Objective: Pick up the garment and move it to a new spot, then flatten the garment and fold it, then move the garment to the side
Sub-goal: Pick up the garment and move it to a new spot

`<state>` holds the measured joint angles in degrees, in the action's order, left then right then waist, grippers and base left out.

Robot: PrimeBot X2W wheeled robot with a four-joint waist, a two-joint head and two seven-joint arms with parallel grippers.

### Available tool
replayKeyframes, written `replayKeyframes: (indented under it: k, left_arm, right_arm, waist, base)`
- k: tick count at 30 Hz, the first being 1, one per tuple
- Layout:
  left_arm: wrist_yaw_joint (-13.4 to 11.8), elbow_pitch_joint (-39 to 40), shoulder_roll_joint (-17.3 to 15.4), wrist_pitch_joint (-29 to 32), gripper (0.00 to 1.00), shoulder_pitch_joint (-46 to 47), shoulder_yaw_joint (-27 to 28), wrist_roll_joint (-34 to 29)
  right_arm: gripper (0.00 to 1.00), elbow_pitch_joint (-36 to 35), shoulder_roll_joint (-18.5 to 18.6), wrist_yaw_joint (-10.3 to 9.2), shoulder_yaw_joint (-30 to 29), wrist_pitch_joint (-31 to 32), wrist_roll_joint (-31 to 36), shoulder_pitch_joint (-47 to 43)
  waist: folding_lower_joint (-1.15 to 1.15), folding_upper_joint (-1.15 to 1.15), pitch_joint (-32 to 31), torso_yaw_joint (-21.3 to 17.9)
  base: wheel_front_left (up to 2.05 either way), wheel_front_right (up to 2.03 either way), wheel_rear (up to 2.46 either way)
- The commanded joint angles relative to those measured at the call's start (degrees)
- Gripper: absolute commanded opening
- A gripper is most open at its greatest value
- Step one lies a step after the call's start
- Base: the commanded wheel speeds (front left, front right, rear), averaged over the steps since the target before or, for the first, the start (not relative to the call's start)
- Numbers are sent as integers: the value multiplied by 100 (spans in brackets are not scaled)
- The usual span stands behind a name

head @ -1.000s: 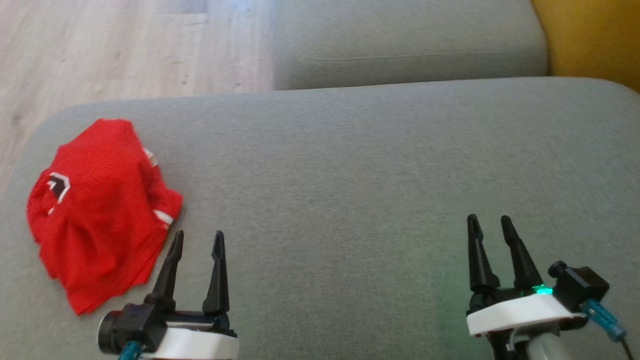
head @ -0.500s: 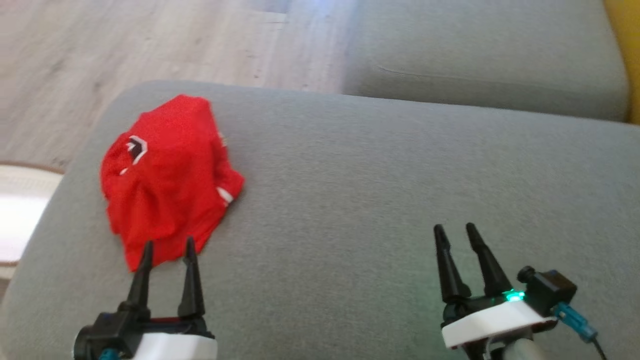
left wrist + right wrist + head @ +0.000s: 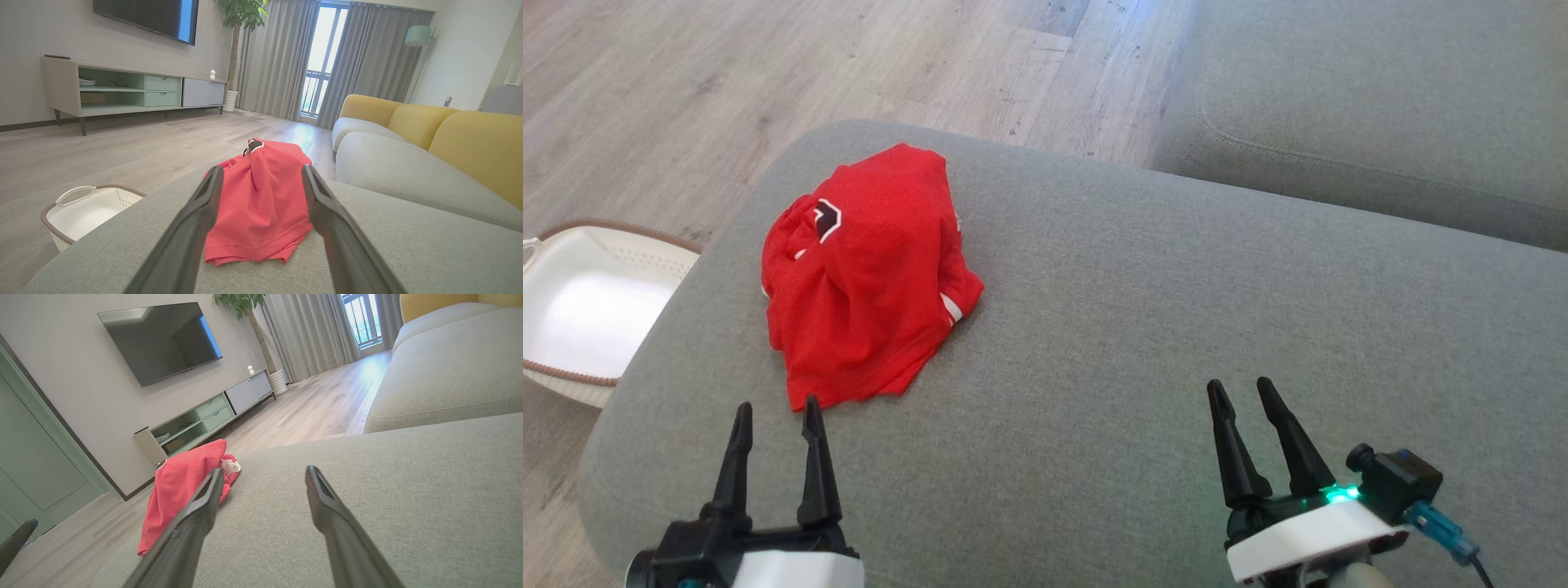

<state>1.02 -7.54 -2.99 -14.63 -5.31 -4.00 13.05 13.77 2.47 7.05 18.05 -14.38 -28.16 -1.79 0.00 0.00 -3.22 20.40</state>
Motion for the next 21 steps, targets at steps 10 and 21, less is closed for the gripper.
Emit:
replayKeyframes:
  k: [10,21]
  left_arm:
    - [4,285,11,-37,100,243,375,-12]
    - [432,-170,-478,-37,100,1704,985,-320]
  right_arm:
    - [100,-269,41,44,107,-62,99,266]
    - [100,-670,41,44,-464,-62,606,773]
  waist:
    - [0,0,310,-82]
    - [0,0,1521,-401]
  base:
    - [0,0,0]
    - [0,0,0]
